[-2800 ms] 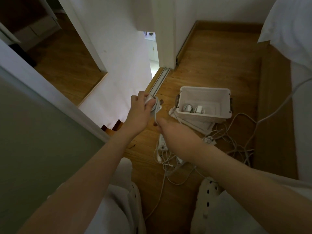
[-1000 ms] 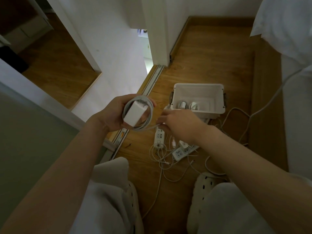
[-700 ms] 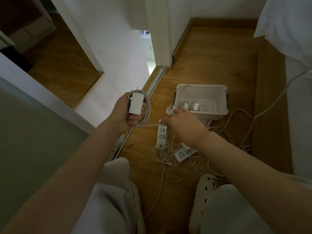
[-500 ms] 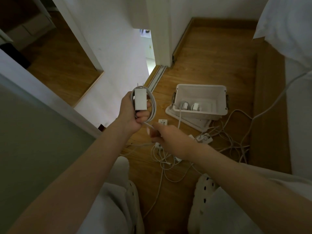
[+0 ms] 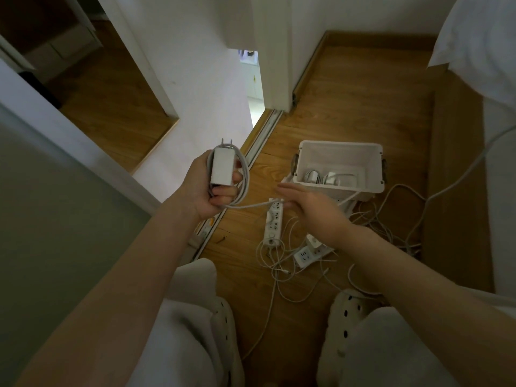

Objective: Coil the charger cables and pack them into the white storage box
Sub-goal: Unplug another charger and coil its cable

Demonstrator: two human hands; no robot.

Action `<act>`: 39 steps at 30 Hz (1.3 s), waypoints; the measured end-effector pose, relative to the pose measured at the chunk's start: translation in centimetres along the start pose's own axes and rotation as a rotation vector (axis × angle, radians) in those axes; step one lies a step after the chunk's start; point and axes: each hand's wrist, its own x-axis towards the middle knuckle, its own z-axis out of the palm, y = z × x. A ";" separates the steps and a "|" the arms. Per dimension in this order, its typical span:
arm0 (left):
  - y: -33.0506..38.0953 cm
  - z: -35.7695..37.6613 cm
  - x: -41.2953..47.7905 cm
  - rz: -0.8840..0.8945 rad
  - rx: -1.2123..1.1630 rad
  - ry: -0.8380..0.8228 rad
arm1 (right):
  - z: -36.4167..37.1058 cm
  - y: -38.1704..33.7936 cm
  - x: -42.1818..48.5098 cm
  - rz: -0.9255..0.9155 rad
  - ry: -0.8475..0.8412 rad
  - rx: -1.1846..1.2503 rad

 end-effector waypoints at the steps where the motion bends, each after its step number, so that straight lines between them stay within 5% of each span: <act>1: 0.2 0.0 -0.3 -0.041 0.049 -0.027 | -0.2 0.2 0.1 0.033 -0.002 0.036; 6: 0.8 -0.8 -0.9 -0.165 0.337 -0.001 | -1.1 2.2 0.3 0.099 -0.038 0.067; 11: -0.1 -2.3 -1.0 -0.235 0.913 0.002 | -1.9 4.0 0.3 0.251 0.063 0.146; 16: -1.8 -0.9 -0.7 -0.429 0.973 -0.206 | -1.6 3.6 0.7 0.261 0.004 0.145; 18: -2.4 -0.7 -0.1 -0.367 0.946 -0.179 | -1.0 3.5 0.9 0.271 -0.080 0.073; 23: -2.3 0.1 0.9 -0.141 0.605 0.059 | 1.9 1.1 -1.3 0.240 -0.646 -0.528; 27: -2.6 0.6 1.5 -0.017 0.493 0.245 | 2.4 -1.5 -2.3 0.217 -0.823 -0.334; 30: -2.9 0.8 1.8 0.037 0.385 0.267 | 1.0 -3.1 -1.6 0.094 -0.495 -0.246; 34: -3.3 1.9 1.6 0.141 0.271 0.245 | 0.1 -4.0 -0.7 0.180 0.014 0.310; 39: -3.6 3.1 1.8 0.208 0.065 0.175 | 0.5 -5.3 -0.5 0.200 -0.062 1.050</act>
